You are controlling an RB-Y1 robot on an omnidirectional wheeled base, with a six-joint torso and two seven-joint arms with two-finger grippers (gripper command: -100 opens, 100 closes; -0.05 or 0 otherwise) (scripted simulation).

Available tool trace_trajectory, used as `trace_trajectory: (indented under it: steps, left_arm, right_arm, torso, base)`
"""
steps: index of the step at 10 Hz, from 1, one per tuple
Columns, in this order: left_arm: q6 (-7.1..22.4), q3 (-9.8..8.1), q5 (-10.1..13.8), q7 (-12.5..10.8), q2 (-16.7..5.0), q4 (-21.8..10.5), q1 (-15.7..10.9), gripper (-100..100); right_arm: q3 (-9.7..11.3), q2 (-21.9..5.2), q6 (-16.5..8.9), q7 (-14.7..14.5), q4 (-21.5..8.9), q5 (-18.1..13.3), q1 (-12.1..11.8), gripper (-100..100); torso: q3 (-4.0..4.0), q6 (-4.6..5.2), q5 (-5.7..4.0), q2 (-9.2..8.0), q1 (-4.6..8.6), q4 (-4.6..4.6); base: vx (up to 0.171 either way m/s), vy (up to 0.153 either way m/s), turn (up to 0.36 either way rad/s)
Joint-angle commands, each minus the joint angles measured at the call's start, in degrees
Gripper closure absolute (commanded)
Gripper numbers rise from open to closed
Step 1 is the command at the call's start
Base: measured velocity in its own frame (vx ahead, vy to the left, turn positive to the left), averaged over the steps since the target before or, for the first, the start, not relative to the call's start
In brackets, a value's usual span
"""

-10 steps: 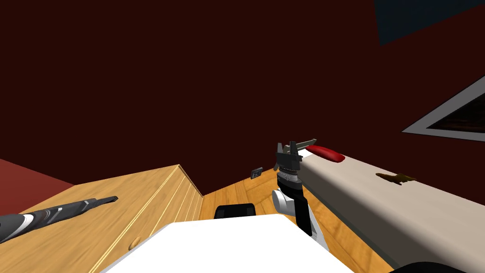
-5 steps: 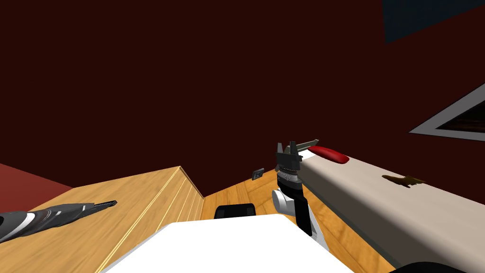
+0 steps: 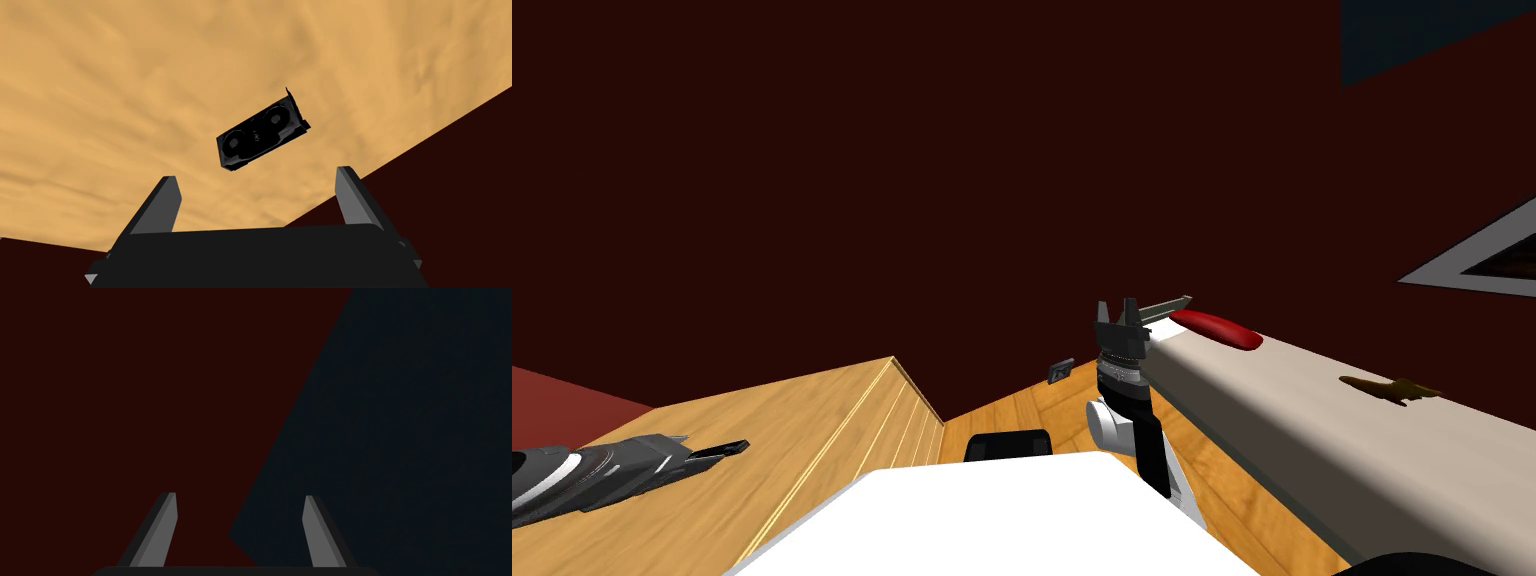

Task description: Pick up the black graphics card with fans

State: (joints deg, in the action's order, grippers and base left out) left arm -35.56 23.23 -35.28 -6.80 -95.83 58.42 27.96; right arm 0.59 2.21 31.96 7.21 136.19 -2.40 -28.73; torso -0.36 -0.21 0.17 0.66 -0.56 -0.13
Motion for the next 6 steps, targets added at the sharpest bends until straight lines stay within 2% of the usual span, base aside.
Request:
trace_trajectory:
  steps: [1, 6]
  left_arm:
    - [-0.50, 0.75, -1.56, 1.84, -2.21, 2.70, 1.62, -100]
    - [-2.76, 3.80, -7.24, 7.18, -7.52, 8.57, 4.34, -100]
  right_arm:
    - [0.00, 0.00, 0.00, 0.00, 0.00, 0.00, 0.00, 0]
    - [0.00, 0.00, 0.00, 0.00, 0.00, 0.00, 0.00, 0]
  torso:
    - [0.00, 0.00, 0.00, 0.00, 0.00, 0.00]
    - [-0.04, 0.00, 0.00, 0.06, 0.06, -0.02]
  base:
    - [0.076, 0.087, 0.007]
    - [0.089, 0.068, 0.010]
